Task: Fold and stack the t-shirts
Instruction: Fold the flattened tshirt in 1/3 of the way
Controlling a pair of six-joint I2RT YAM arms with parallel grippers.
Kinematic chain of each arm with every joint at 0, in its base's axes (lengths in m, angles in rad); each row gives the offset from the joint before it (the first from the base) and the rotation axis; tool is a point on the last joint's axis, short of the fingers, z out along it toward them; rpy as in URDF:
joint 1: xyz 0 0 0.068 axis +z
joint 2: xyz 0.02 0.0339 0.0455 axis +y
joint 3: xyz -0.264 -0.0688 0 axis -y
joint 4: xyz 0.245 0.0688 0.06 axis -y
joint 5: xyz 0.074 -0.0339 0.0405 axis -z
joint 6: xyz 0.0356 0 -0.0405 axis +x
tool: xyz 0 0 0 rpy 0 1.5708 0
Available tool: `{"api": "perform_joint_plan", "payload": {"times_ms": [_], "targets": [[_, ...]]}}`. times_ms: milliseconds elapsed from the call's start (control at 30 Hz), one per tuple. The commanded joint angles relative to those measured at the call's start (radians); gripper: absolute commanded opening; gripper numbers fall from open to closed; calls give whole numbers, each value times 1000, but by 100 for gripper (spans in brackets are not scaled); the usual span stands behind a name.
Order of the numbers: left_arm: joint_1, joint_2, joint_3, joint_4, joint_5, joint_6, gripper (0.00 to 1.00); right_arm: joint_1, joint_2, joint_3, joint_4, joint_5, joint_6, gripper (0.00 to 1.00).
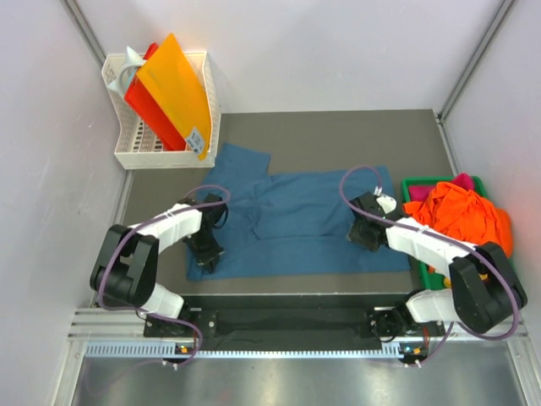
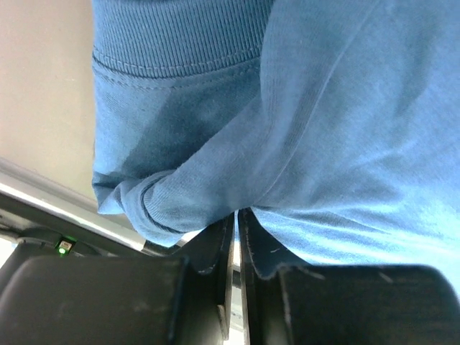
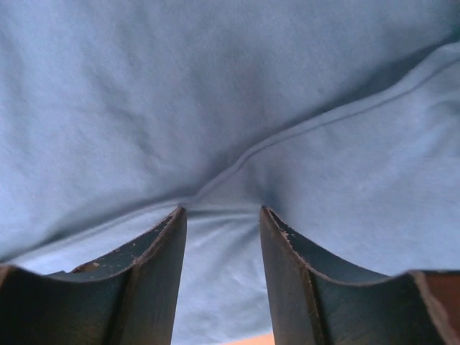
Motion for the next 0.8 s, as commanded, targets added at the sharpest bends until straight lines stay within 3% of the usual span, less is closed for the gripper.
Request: {"api": "perform_joint_plan", "payload": {"times_ms": [0,400,500,633,700,767], "targets": [[5,-96,-43,15,-54,31,10,56,-78,42,-38,106,-76,48],[-34,-406,69,-14,-161,33,12,111,-120,275,-83,183,-176,50],[-34,-391,104,67,-149,112,11,116,-100,290,-74,178,-206,50],[-35,-346,132,296,-102,187,12,125,-45,333,-80,169,-264,50],[-38,-256,190,420,-103,256,18,134,-31,362,-86,178,-298,50],[-43,-150,282,428,-185,319,26,136,-17,376,-85,186,-323,50]]}}
